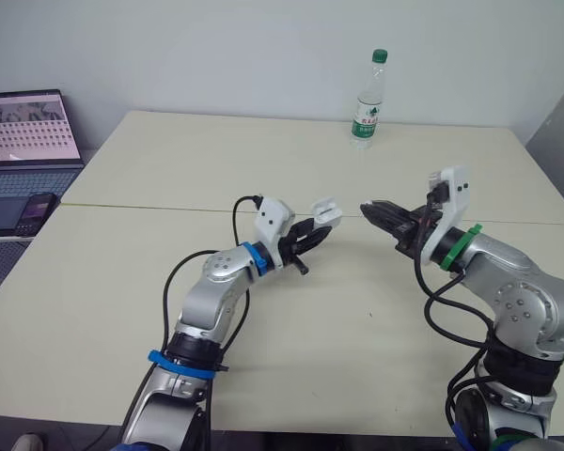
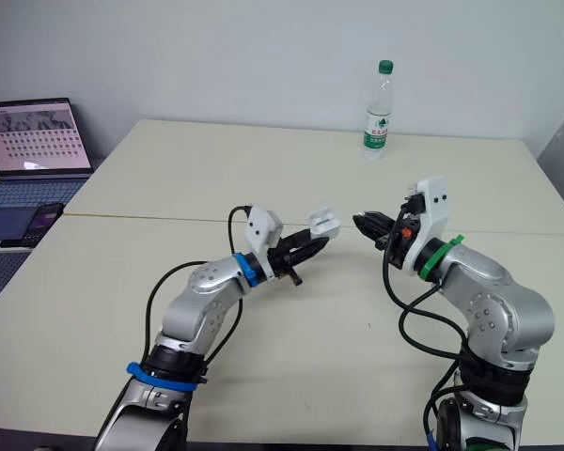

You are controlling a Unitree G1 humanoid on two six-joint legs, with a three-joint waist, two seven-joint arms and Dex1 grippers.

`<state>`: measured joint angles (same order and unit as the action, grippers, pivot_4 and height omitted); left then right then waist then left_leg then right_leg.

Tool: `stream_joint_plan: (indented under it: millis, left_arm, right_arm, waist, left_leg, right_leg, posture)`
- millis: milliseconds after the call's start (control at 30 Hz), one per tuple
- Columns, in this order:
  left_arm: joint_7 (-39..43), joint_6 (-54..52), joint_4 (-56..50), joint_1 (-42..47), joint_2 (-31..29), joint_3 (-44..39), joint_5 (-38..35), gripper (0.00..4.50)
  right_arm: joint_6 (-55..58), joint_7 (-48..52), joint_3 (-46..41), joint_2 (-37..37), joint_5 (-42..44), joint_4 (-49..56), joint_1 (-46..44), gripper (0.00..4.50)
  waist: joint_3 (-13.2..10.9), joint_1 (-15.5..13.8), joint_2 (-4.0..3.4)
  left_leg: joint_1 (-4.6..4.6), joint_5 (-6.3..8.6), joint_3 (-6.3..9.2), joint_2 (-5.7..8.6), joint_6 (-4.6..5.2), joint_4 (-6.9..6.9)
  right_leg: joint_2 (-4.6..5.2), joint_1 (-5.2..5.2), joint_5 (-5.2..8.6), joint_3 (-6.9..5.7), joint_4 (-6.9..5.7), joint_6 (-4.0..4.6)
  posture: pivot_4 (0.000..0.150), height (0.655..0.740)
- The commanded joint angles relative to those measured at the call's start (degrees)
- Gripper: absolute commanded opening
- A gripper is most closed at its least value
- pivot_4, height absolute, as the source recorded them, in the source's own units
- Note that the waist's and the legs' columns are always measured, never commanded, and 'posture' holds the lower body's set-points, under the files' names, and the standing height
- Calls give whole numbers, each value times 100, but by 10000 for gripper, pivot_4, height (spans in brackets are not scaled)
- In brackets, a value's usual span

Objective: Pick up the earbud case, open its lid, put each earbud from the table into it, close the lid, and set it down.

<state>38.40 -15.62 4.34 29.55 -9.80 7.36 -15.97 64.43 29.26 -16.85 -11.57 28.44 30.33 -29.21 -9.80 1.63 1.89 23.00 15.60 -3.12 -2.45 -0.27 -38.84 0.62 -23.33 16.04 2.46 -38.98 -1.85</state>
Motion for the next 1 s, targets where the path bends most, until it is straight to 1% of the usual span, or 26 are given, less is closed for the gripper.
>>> stream_joint_plan:
  millis: [33,133,267,633,1000]
  left_arm:
    - [-77,256,-109,93,184,-27,-29,7760]
    - [-50,369,-222,30,291,2,-63,7760]
    - [-62,364,-351,13,355,-40,-115,7760]
    - [25,273,-478,33,386,-59,-291,7760]
    - [29,201,-517,52,376,-97,-410,7760]
  right_arm:
    - [-358,-404,-92,530,377,-39,-132,3876]
    - [-484,-706,-47,942,611,-48,-191,3876]
    - [-590,-973,57,1119,780,-138,-199,3876]
    - [-899,-1090,497,834,887,-356,1,3876]
    - [-1035,-1190,645,599,1014,-406,185,3876]
  waist:
    - [1,19,-2]
    - [1,17,-2]
    - [1,14,-2]
    - [1,14,-2]
    - [1,14,-2]
  left_leg:
    - [-2,0,-1,-2,0,0]
    - [-2,0,2,-5,0,0]
    - [-1,0,0,-2,0,0]
    - [-1,0,0,-2,0,0]
    - [0,0,0,-3,0,1]
  right_leg:
    - [-2,0,0,1,-1,0]
    - [-4,0,-1,-1,-6,1]
    - [-1,0,-1,0,-2,1]
    - [-2,0,-1,0,-1,1]
    - [-3,0,0,-1,0,1]
  posture:
    - [1500,7362]
    - [1500,7362]
    - [1500,7362]
    - [1500,7362]
    - [1500,7362]
